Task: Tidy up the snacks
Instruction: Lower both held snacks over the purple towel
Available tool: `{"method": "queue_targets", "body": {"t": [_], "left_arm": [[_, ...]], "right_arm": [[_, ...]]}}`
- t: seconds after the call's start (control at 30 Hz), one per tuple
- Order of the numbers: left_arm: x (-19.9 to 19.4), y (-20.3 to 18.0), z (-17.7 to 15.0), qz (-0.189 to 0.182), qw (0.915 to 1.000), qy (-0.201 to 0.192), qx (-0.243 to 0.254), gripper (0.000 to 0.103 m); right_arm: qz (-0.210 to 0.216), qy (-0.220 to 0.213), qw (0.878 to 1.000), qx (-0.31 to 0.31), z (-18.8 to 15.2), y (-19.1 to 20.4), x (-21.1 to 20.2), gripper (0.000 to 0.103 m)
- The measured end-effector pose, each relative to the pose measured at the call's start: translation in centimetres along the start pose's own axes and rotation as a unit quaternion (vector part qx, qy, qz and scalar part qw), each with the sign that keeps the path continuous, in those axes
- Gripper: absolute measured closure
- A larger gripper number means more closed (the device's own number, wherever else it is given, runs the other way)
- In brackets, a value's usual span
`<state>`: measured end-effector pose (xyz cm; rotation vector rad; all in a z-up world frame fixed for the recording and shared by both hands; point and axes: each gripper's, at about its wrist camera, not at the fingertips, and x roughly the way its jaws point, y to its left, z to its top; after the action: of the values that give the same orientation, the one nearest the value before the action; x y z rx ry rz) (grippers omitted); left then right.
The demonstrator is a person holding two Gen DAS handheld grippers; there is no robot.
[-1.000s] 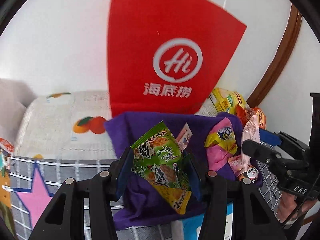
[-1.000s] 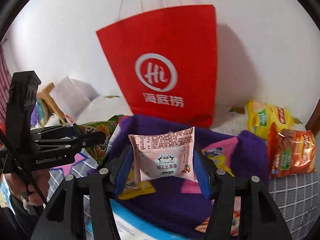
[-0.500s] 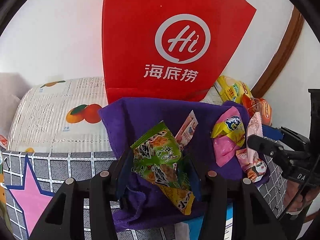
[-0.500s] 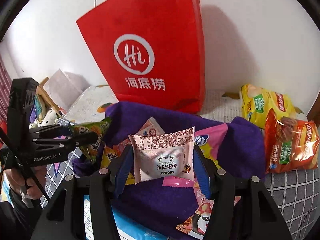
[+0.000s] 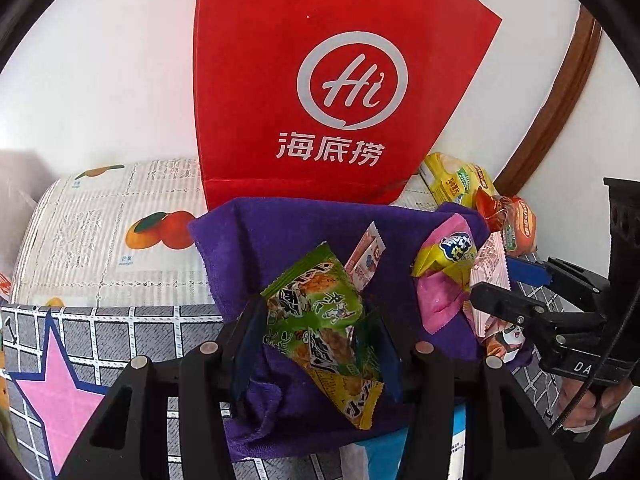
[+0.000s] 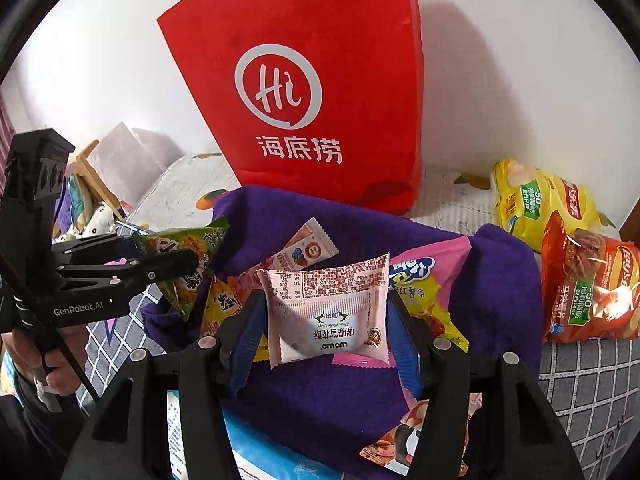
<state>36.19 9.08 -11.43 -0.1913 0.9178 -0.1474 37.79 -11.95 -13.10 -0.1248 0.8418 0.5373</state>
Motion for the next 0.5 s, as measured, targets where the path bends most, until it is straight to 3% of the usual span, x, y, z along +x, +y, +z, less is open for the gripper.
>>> {"method": "queue_targets", "body": {"t": [0.5], "left_arm": [[-0.03, -0.14, 0.02, 0.004, 1.0000, 0.000, 0.003, 0.054]], "right_arm": [[-0.006, 0.014, 1.000, 0.007, -0.18, -0.45, 0.45, 0.045]]}}
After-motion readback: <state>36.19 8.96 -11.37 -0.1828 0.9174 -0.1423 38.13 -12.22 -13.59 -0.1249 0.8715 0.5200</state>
